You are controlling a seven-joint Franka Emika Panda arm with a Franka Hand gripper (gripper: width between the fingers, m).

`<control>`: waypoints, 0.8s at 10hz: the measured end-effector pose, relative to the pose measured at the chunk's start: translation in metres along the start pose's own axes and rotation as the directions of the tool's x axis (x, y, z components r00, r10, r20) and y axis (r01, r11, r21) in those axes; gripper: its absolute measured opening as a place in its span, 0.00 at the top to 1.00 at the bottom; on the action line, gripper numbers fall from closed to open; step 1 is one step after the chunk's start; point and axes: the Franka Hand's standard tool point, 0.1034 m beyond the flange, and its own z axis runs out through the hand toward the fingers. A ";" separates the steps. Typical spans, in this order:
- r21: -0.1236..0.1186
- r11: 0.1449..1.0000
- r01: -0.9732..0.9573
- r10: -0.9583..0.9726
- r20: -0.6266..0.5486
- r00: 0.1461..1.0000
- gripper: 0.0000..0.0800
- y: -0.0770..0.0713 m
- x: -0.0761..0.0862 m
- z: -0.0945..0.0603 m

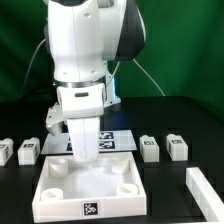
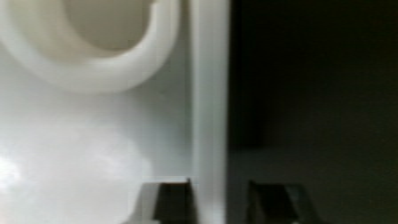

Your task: Assemble one leg

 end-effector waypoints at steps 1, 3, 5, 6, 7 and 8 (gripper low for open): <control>-0.003 1.000 -0.001 0.001 0.000 1.000 0.87 0.001 0.000 0.000; -0.004 1.000 -0.001 0.001 0.000 1.000 0.93 0.001 0.000 -0.001; -0.004 1.000 -0.001 0.001 0.000 1.000 0.93 0.001 0.000 -0.001; -0.004 1.000 -0.001 0.001 0.000 1.000 0.93 0.001 0.000 -0.001; -0.004 1.000 -0.001 0.001 0.000 1.000 0.93 0.001 0.000 -0.001; -0.004 1.000 -0.001 0.001 0.000 1.000 0.93 0.001 0.000 -0.001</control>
Offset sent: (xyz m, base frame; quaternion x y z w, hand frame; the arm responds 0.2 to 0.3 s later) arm 0.0000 0.0000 0.0000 0.0000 0.0000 0.0000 1.0000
